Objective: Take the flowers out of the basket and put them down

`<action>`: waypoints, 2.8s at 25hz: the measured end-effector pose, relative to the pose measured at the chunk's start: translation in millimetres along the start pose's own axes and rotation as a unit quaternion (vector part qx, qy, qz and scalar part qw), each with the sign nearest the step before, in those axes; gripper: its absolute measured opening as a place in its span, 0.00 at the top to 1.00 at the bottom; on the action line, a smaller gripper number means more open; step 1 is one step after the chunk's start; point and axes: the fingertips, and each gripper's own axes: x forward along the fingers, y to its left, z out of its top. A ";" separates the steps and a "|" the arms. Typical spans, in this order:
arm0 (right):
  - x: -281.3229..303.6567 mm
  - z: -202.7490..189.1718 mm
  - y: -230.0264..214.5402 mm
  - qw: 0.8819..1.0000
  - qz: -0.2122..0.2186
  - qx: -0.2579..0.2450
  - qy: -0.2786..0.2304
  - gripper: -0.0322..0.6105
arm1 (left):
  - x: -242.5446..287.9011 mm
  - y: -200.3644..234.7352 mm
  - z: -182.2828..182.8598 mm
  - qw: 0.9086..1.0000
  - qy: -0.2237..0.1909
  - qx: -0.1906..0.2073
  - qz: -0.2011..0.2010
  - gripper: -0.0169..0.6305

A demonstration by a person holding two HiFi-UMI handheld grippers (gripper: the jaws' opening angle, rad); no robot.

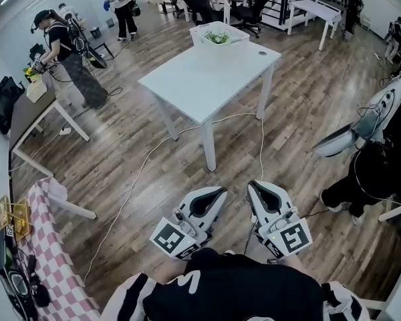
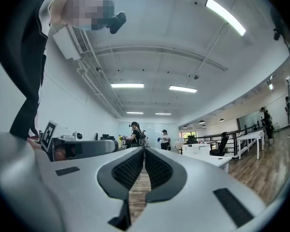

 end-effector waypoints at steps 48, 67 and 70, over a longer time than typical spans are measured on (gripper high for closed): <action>284.9 -51.1 -157.7 0.998 -0.069 0.006 -0.007 0.91 | 130.3 306.1 -13.2 0.997 0.014 -0.014 -0.069 0.97; 353.0 -66.2 -237.1 0.998 -0.059 0.002 -0.014 0.91 | 204.8 385.4 -25.8 0.998 0.009 -0.006 -0.063 0.97; 376.5 -68.4 -261.3 0.999 -0.051 0.000 -0.018 0.91 | 227.9 411.1 -26.5 0.998 0.007 -0.002 -0.058 0.97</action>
